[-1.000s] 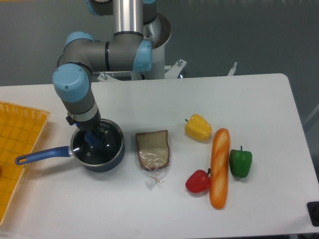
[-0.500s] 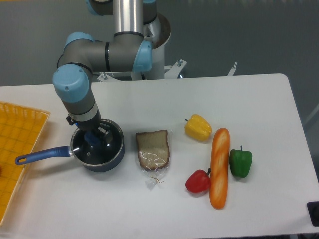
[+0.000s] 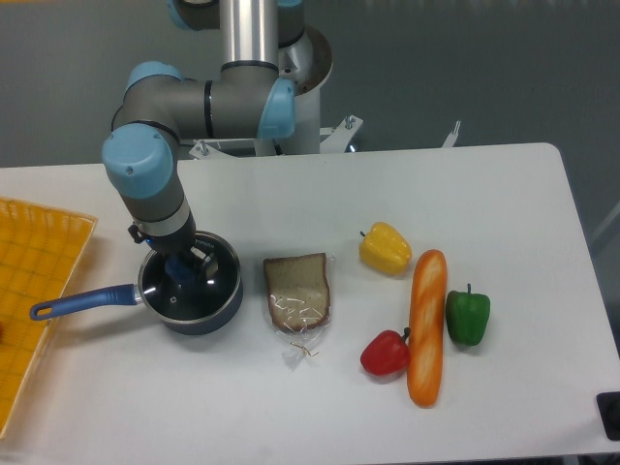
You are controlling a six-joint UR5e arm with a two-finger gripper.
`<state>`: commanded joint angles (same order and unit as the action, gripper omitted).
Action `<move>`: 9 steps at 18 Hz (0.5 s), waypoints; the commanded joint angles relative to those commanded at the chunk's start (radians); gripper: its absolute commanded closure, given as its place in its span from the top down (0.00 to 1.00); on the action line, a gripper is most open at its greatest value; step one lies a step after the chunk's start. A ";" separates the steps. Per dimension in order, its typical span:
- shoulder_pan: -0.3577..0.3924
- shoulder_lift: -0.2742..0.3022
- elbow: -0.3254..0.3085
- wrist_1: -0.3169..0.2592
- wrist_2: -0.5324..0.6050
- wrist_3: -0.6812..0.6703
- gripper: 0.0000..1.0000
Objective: Open the lid
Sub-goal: 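Close the gripper around the blue lid knob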
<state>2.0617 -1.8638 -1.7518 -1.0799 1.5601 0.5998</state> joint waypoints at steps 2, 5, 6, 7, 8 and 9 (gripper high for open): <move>0.000 0.002 0.000 0.000 -0.002 0.000 0.48; 0.002 0.003 0.002 0.000 -0.002 0.003 0.47; 0.003 0.005 0.002 0.000 -0.002 0.005 0.47; 0.006 0.005 0.003 0.000 -0.002 0.005 0.47; 0.009 0.006 0.005 -0.002 0.000 0.006 0.47; 0.012 0.008 0.006 -0.002 0.000 0.006 0.47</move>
<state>2.0739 -1.8561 -1.7457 -1.0815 1.5601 0.6059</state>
